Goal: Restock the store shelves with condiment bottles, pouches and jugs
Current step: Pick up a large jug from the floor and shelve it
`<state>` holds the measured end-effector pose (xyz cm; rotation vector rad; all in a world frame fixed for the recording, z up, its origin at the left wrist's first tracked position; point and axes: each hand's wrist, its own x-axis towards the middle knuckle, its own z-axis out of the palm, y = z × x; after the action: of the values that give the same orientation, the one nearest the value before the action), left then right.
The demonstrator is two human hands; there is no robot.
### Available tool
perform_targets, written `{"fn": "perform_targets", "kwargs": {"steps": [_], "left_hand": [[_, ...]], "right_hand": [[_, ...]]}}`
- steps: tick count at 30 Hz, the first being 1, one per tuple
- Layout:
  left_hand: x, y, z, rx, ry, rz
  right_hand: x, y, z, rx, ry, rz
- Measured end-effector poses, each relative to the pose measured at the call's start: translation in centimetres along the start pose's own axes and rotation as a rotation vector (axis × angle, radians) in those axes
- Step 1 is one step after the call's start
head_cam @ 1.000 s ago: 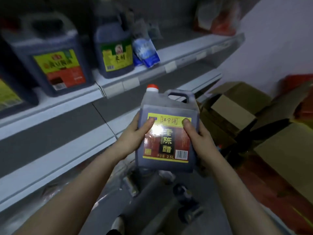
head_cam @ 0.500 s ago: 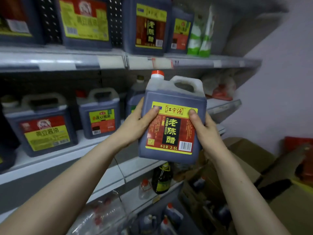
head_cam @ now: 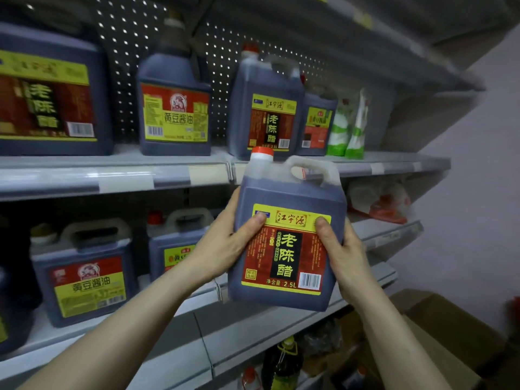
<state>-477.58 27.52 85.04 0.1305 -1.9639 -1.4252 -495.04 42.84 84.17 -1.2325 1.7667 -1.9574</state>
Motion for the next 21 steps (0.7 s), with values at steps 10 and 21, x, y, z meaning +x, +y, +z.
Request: {"fn": "perform_targets", "kwargs": {"steps": [10,21], "left_hand": [[4.9,1.4,-0.2,0.143,0.206,0.108],[14.0,7.3,1.1,0.412,0.509,0.315]], "right_hand": [[9.3,0.0,0.0,0.129,-0.179,-0.101],[21.5,-5.2,-1.2,0.226,-0.269,-0.387]]}}
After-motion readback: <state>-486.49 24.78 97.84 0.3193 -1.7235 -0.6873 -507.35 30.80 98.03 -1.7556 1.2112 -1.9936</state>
